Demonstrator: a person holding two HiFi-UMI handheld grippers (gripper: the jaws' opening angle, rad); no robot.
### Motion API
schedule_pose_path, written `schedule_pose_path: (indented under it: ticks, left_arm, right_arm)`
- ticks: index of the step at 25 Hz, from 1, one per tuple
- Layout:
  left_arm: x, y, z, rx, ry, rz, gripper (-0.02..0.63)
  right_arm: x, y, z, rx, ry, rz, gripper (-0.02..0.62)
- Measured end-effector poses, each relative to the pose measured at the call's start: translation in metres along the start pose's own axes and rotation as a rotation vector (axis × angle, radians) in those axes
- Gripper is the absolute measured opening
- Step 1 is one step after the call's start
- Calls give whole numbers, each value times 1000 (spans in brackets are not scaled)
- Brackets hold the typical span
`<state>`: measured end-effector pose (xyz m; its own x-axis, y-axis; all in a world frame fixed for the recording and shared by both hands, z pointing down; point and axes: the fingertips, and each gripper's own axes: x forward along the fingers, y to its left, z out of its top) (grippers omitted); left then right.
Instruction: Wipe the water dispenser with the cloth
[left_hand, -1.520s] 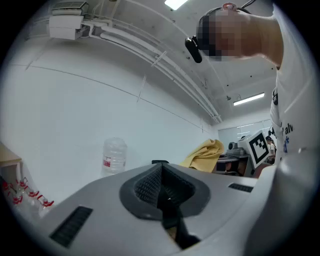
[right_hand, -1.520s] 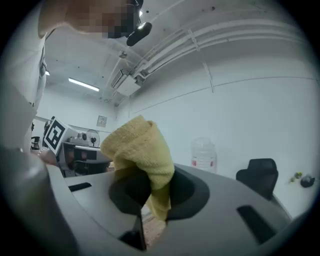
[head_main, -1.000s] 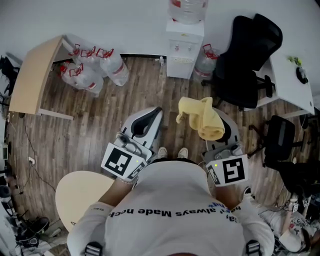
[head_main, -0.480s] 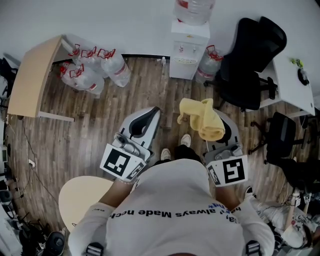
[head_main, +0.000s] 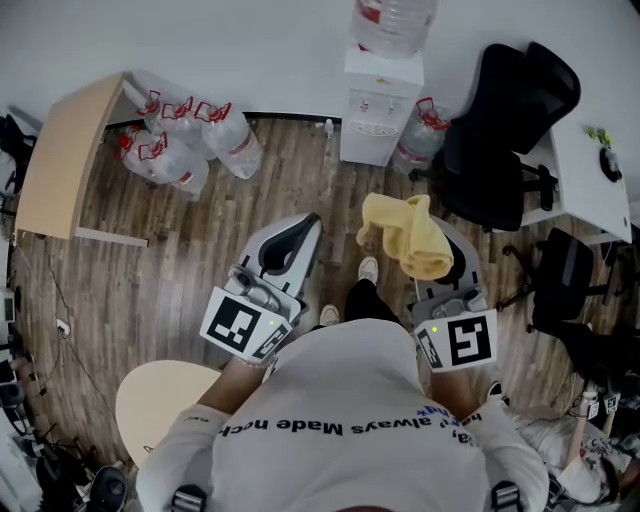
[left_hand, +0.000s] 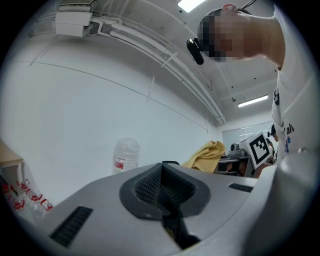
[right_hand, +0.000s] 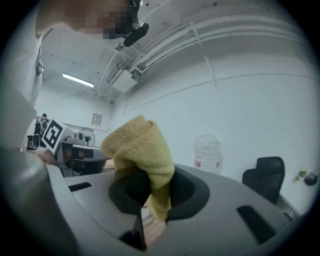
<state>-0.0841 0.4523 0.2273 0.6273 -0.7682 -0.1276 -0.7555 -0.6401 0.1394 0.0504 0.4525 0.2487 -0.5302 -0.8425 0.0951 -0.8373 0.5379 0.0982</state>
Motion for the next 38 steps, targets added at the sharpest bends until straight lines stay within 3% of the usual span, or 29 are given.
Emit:
schedule_pose_path:
  ticks: [38]
  left_arm:
    - [191,68,1,14,8,33,20]
  right_arm:
    - [127,-160,1,27,0,37,66]
